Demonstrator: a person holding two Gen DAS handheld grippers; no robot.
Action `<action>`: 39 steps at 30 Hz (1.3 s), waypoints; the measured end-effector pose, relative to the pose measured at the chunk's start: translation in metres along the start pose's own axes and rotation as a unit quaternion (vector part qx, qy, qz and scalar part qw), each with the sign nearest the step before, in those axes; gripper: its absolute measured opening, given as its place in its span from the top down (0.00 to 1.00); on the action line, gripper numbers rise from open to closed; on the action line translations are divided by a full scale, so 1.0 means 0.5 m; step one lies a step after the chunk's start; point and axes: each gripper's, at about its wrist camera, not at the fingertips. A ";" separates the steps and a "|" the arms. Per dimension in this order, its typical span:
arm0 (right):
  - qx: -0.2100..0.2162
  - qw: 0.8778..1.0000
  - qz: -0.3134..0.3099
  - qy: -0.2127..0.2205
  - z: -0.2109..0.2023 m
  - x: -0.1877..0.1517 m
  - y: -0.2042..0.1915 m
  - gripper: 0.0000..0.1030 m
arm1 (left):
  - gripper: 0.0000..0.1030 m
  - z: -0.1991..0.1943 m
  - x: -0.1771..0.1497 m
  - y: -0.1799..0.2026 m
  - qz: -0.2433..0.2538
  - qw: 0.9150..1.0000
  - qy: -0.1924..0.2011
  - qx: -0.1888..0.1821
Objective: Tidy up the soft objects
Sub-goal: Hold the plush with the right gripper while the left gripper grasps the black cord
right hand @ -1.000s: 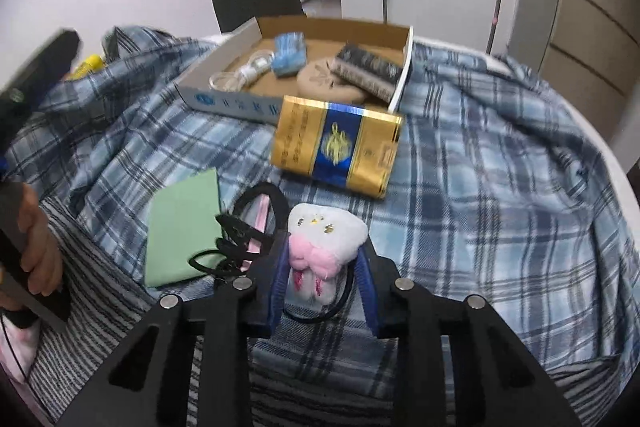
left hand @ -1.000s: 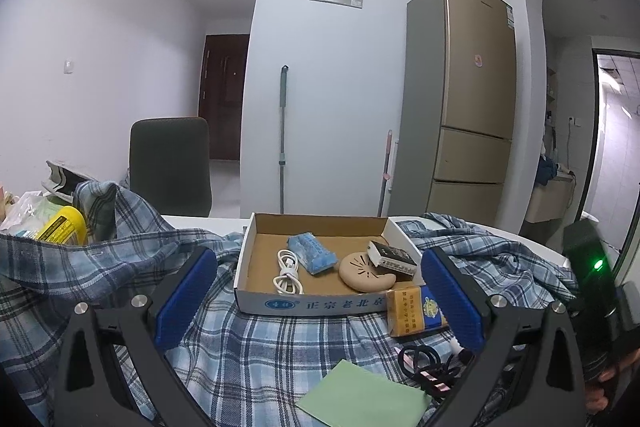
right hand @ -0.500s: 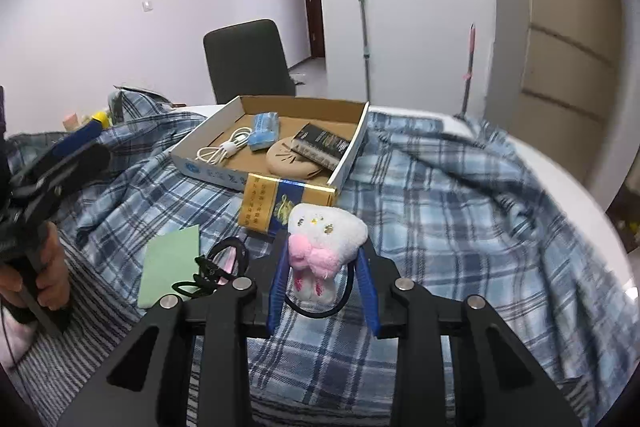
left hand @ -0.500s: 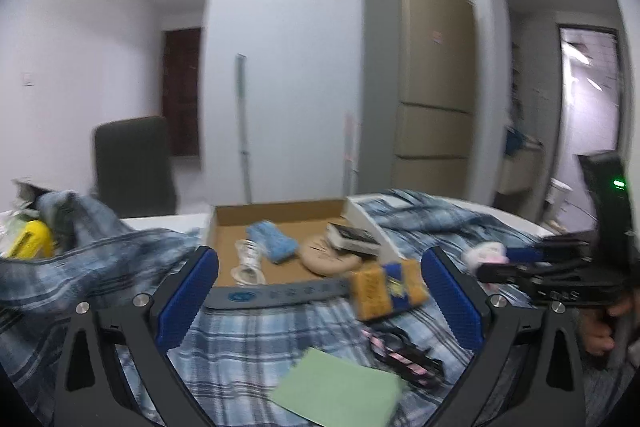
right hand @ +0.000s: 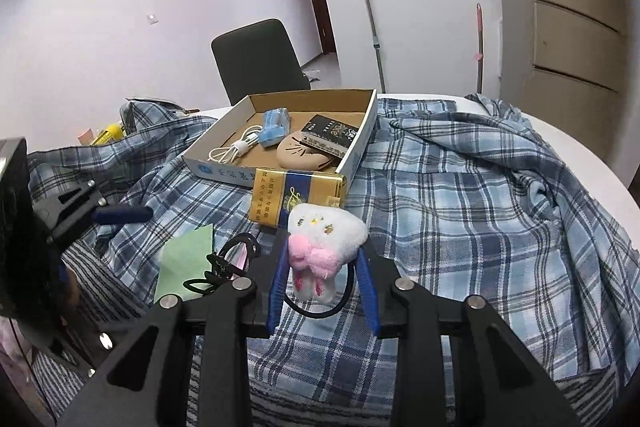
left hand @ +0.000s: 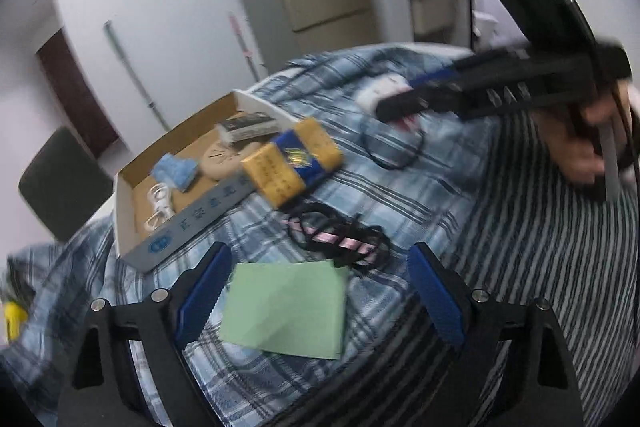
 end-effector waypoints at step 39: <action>0.017 1.000 -0.006 -0.021 0.013 -0.002 0.001 0.70 | 0.26 0.176 0.077 -0.182 -0.166 0.967 -0.098 -0.169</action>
Point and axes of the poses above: each gripper's, at about its wrist camera, not at the fingertips, and z roughly the way its jaws point, y to its right, x to its top, and after that the axes turned 14 degrees about -y, right-handed
